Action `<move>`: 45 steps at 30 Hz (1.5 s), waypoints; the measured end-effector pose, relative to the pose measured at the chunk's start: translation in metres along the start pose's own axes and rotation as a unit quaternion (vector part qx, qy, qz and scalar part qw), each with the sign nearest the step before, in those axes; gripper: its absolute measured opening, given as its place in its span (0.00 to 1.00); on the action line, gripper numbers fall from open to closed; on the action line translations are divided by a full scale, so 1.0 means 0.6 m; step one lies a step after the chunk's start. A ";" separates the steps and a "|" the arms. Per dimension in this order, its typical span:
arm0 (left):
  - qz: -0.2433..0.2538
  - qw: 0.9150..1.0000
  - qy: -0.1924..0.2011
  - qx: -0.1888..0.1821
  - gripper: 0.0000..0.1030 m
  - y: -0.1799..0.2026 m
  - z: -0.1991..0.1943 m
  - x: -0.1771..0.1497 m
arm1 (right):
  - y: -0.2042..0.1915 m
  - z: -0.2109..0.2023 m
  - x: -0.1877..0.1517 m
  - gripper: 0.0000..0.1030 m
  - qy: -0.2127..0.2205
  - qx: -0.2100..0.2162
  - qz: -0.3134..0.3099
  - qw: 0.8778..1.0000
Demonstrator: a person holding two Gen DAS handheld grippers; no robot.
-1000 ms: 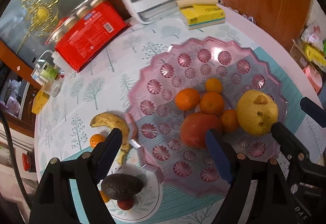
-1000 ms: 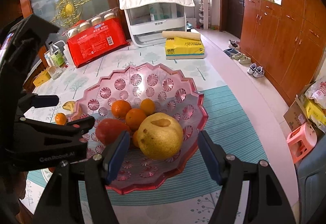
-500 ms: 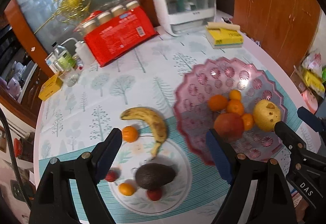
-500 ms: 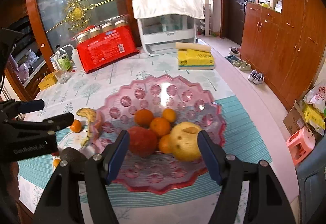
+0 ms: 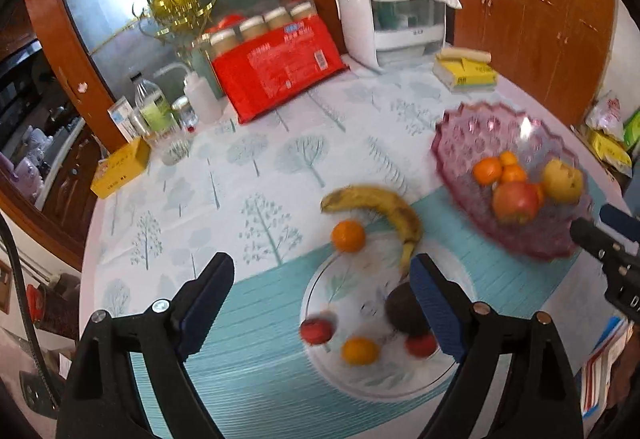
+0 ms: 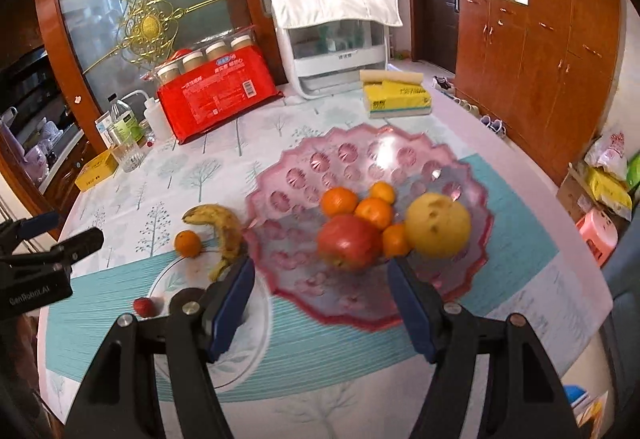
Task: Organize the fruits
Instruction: 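Move both open tools back from the bowl toward the fruit plate, then grasp the dark avocado with the right tool while the left tool grasps a red apple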
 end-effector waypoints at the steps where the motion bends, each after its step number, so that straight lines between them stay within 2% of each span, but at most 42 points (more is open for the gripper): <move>1: 0.003 1.000 -0.006 -0.006 0.86 -0.005 0.008 -0.015 | -0.012 0.002 -0.008 0.68 -0.005 0.001 -0.003 1.000; 5: 0.011 0.999 -0.026 -0.025 0.86 -0.016 0.042 -0.058 | -0.061 0.007 -0.040 0.68 -0.015 0.009 -0.022 1.000; 10: 0.007 0.997 -0.045 -0.055 0.86 -0.027 0.080 -0.102 | -0.114 0.042 -0.076 0.68 -0.045 0.041 -0.049 0.997; 16: -0.012 0.994 -0.060 -0.089 0.86 -0.040 0.119 -0.133 | -0.142 0.088 -0.108 0.68 -0.086 0.052 -0.065 0.993; 21: -0.018 0.991 -0.076 -0.112 0.77 -0.035 0.149 -0.147 | -0.175 0.112 -0.126 0.68 -0.098 0.054 -0.119 0.987; 27: -0.023 0.986 -0.091 -0.136 0.67 -0.028 0.176 -0.154 | -0.204 0.133 -0.142 0.68 -0.101 0.044 -0.201 0.973; 32: -0.029 0.982 -0.107 -0.151 0.52 -0.023 0.197 -0.160 | -0.215 0.154 -0.150 0.68 -0.116 0.042 -0.240 0.963; 38: -0.033 0.980 -0.108 -0.164 0.45 -0.014 0.204 -0.156 | -0.219 0.181 -0.157 0.68 -0.135 0.043 -0.262 0.955; 45: -0.033 0.978 -0.119 -0.168 0.42 0.000 0.211 -0.155 | -0.221 0.200 -0.155 0.68 -0.144 0.048 -0.291 0.945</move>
Point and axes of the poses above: each gripper's, at about its wrist camera, not at the fingertips, and z roughly the way its jaws point, y to its right, x to its top, the point moved 7 cm from there along z, roughly the way its jaws point, and after that the axes turned 9 degrees about z, right-handed, at the moved point
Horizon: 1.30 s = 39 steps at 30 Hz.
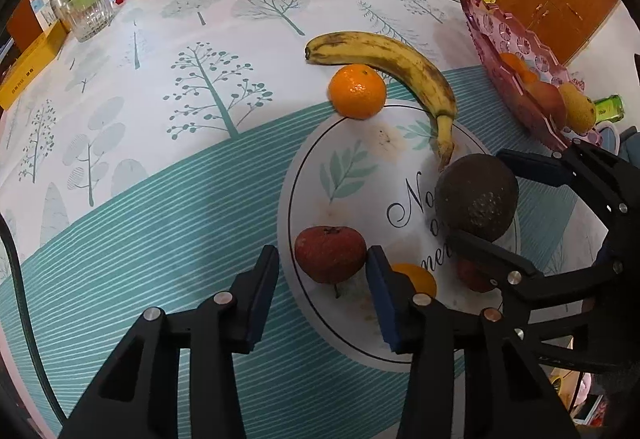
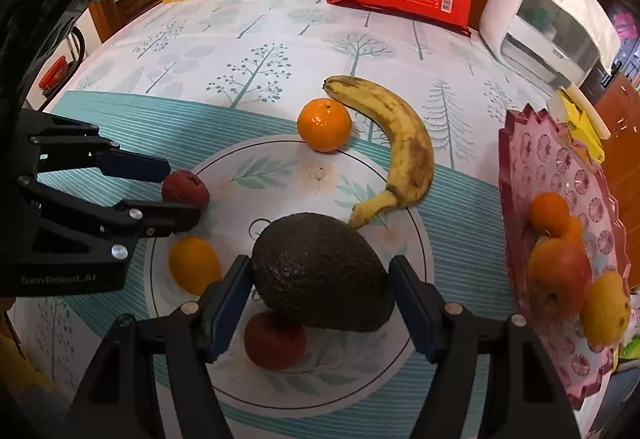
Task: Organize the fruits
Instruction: 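Grasp the dark avocado with the right tool while the left tool grasps a red apple, then carry the avocado and apple into the pink bowl and open both tools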
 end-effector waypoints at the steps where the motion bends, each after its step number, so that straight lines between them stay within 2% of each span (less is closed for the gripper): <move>1: -0.002 1.000 0.000 -0.001 0.41 0.001 0.001 0.002 | 0.000 0.002 0.001 0.69 -0.002 -0.001 -0.002 1.000; 7: -0.005 1.000 -0.004 -0.003 0.34 0.010 0.010 0.006 | -0.002 0.023 0.001 0.68 -0.009 -0.039 -0.036 0.999; 8: -0.004 1.000 -0.003 -0.002 0.34 0.012 0.010 0.008 | 0.000 0.026 0.002 0.66 -0.008 -0.049 -0.038 0.998; 9: -0.005 1.000 -0.003 -0.006 0.34 0.015 0.011 0.009 | 0.003 0.025 0.003 0.61 -0.005 -0.054 -0.037 0.998; 14: -0.006 1.000 0.012 -0.006 0.33 0.022 0.001 0.015 | 0.025 0.020 0.004 0.59 -0.012 -0.016 0.020 1.000; 18: -0.001 1.000 0.030 0.004 0.33 0.030 -0.024 0.025 | 0.031 0.003 -0.001 0.59 -0.007 -0.002 0.047 0.999; 23: 0.005 0.999 0.053 0.009 0.33 0.054 -0.069 0.045 | 0.038 -0.062 0.005 0.59 0.026 0.037 0.082 0.996; 29: 0.028 0.994 0.103 0.009 0.33 0.104 -0.143 0.096 | 0.075 -0.151 0.022 0.59 0.076 0.052 0.113 0.989; 35: 0.052 0.986 0.157 0.007 0.33 0.177 -0.211 0.178 | 0.163 -0.230 0.044 0.59 0.121 0.042 0.150 0.980; 39: 0.065 0.983 0.172 0.009 0.33 0.223 -0.218 0.226 | 0.248 -0.265 0.060 0.59 0.146 0.004 0.176 0.974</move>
Point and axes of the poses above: each gripper's, at about its wrist camera, not at the fingertips, and z roughly the way its jaws point, y to its right, x to its top, the point moved 7 cm from there along z, roughly the way its jaws point, and after that the axes turned 9 degrees about z, right-handed, at the moved point
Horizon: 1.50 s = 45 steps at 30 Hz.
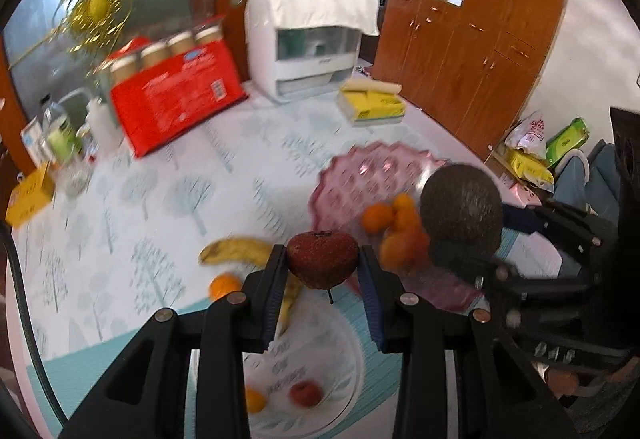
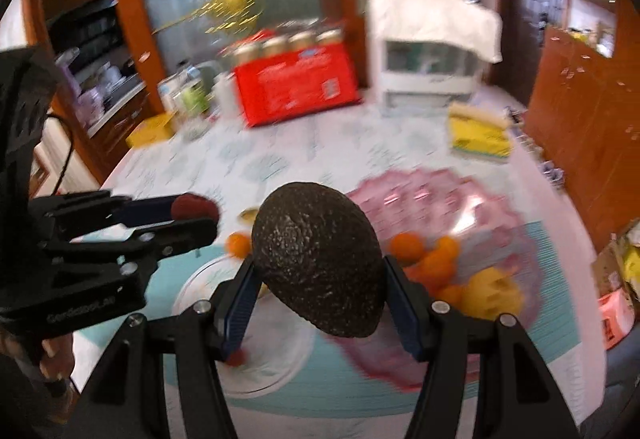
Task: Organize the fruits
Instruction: 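Carry the avocado and apple into the pink bowl and open both tools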
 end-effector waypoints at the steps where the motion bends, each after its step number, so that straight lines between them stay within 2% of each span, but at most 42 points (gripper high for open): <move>1: 0.003 1.000 0.000 0.001 0.33 0.012 0.010 0.012 | 0.019 -0.002 0.010 0.59 0.004 -0.012 0.006 1.000; 5: 0.002 1.000 -0.010 0.001 0.33 0.051 0.062 0.044 | 0.110 0.015 0.046 0.59 0.010 -0.080 0.031 0.996; 8: 0.000 1.000 -0.024 0.009 0.33 0.072 0.111 0.053 | 0.171 0.047 0.058 0.59 -0.006 -0.118 0.041 0.992; 13: -0.015 0.998 -0.061 0.019 0.33 0.093 0.197 0.050 | 0.235 0.121 0.046 0.59 -0.055 -0.132 0.048 0.989; 19: -0.023 0.994 -0.095 0.042 0.33 0.101 0.255 0.029 | 0.242 0.175 0.025 0.59 -0.093 -0.116 0.038 0.988; 26: -0.029 0.991 -0.116 0.062 0.33 0.095 0.283 0.011 | 0.235 0.221 0.009 0.59 -0.124 -0.120 0.008 0.985; 29: -0.032 0.990 -0.123 0.067 0.33 0.092 0.288 0.006 | 0.238 0.224 0.014 0.61 -0.114 -0.131 0.003 0.985; 34: -0.029 0.987 -0.137 0.074 0.34 0.092 0.293 -0.001 | 0.222 0.218 0.024 0.61 -0.102 -0.109 -0.010 0.989; 36: -0.030 0.987 -0.139 0.074 0.39 0.091 0.292 -0.003 | 0.215 0.216 0.024 0.61 -0.097 -0.115 -0.021 0.988; 38: -0.031 0.987 -0.135 0.079 0.57 0.090 0.286 -0.001 | 0.212 0.214 0.024 0.61 -0.094 -0.117 -0.026 0.988; 40: -0.031 0.988 -0.126 0.086 0.65 0.089 0.276 0.003 | 0.210 0.210 0.025 0.61 -0.091 -0.111 -0.024 0.989; 45: -0.030 0.988 -0.118 0.093 0.75 0.087 0.259 0.009 | 0.203 0.192 0.031 0.61 -0.078 -0.103 -0.019 0.991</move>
Point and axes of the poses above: each gripper's, at about its wrist camera, not at the fingertips, and z roughly the way its jaws point, y to its right, x to its top, the point moved 7 cm from there along z, roughly the way its jaws point, and after that the axes turned 9 degrees about z, right-handed, at the moved point
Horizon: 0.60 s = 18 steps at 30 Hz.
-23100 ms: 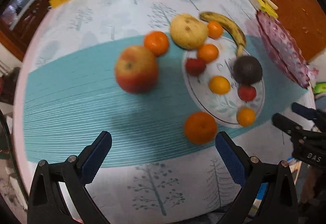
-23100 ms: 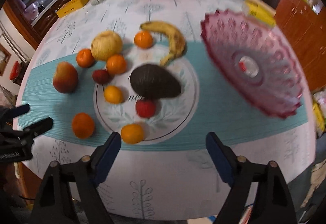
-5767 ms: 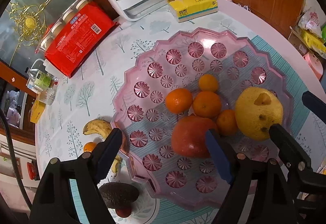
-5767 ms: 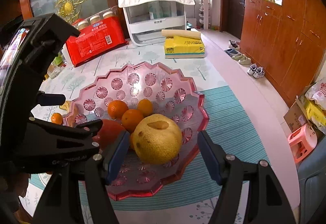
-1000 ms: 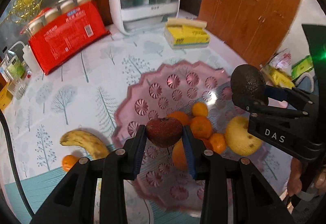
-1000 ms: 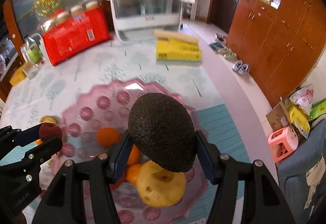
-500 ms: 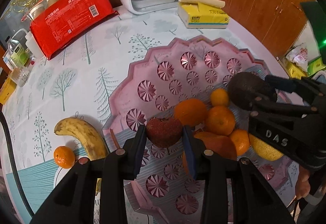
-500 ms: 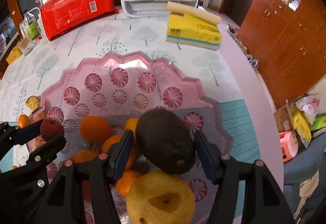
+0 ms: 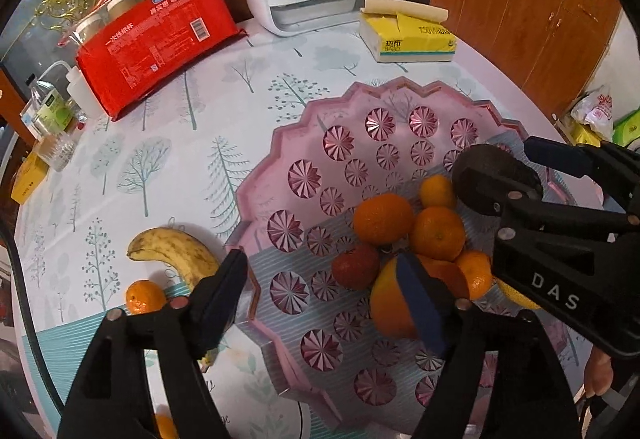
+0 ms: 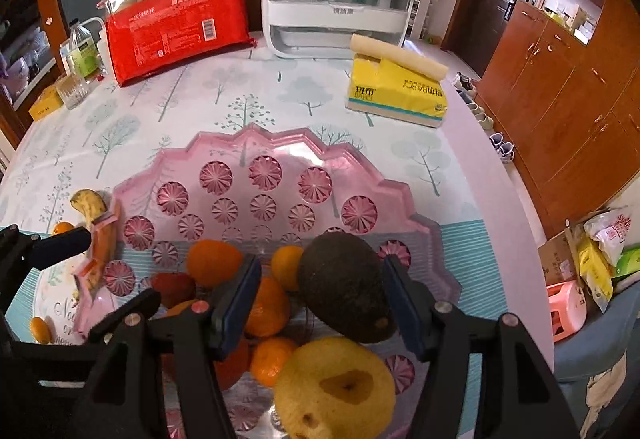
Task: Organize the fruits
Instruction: 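Carry the avocado and apple into the pink bowl and open both tools, then move both open tools back from the bowl toward the fruit plate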
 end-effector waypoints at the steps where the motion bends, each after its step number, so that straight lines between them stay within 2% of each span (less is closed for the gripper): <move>1: -0.001 1.000 0.001 -0.001 0.76 0.000 -0.003 0.000 | 0.000 -0.005 0.002 0.61 0.003 0.002 0.001 1.000; 5: -0.010 1.000 0.002 -0.004 0.87 -0.003 -0.016 -0.002 | -0.001 -0.025 0.008 0.61 0.015 0.008 0.007 1.000; 7: -0.015 1.000 0.003 -0.005 0.89 -0.005 -0.022 -0.004 | 0.000 -0.033 0.008 0.61 0.019 0.009 0.010 1.000; 11: -0.023 1.000 -0.009 -0.015 0.89 -0.008 -0.029 -0.012 | 0.000 -0.043 0.006 0.61 0.024 0.010 0.013 1.000; 18: -0.026 1.000 -0.013 0.002 0.89 -0.016 -0.052 -0.032 | 0.004 -0.058 -0.008 0.61 0.023 0.009 0.021 0.999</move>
Point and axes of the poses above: each gripper's, at about its wrist camera, not at the fingertips, and z roughly the way its jaws point, y to its right, x to its top, the point moved 7 cm from there along z, roughly the way its jaws point, and after that the axes turned 9 degrees about z, right-handed, at the moved point
